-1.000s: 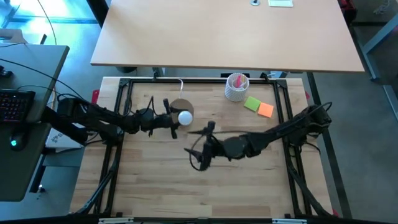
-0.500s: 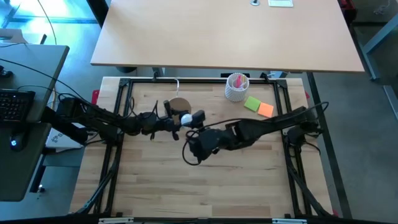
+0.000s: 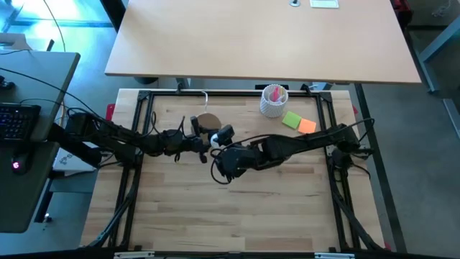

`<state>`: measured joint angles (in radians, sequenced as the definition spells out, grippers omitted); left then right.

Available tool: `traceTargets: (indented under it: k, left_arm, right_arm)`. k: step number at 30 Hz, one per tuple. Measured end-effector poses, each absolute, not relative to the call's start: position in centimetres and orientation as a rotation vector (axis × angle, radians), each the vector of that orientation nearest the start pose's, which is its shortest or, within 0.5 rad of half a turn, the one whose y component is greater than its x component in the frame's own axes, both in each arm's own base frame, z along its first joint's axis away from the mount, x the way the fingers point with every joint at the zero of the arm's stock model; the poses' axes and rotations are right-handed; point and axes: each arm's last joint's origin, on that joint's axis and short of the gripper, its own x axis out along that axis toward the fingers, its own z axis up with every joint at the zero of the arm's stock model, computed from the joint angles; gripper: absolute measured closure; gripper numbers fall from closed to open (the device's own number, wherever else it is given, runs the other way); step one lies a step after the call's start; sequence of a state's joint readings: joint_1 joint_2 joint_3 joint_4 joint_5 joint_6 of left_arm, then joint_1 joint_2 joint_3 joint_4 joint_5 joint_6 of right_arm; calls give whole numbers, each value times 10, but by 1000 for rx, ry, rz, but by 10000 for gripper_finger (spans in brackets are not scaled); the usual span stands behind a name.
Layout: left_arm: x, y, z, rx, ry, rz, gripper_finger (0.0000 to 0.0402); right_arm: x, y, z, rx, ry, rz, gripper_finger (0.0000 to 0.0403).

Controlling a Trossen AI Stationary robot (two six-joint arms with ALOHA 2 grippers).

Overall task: Screw lightbulb
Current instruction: Insert the white lightbulb into the desk lamp

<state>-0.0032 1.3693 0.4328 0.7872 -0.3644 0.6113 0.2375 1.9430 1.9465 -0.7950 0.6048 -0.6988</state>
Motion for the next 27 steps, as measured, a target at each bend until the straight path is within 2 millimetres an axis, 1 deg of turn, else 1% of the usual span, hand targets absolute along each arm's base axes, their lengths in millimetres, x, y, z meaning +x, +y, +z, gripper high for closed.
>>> traceTargets:
  k: [3,6,9,15,19,23,27]
  left_arm:
    - [255,8,186,631,246,275,243]
    - [255,5,186,639,246,261,243]
    - [255,3,186,637,243,257,243]
    - [254,3,186,629,246,281,243]
    - [254,1,187,615,242,353,243]
    - [252,-2,189,627,255,458,243]
    - [251,-5,191,635,259,536,243]
  right_arm:
    - [419,77,344,-973,842,-51,107]
    - [419,70,340,-978,871,-67,107]
    - [419,69,341,-967,868,-81,111]
    - [420,69,341,-827,842,-159,137]
    - [420,68,342,-689,817,-249,140]
    - [420,65,342,-479,773,-376,141]
    - [423,57,343,-229,695,-486,141]
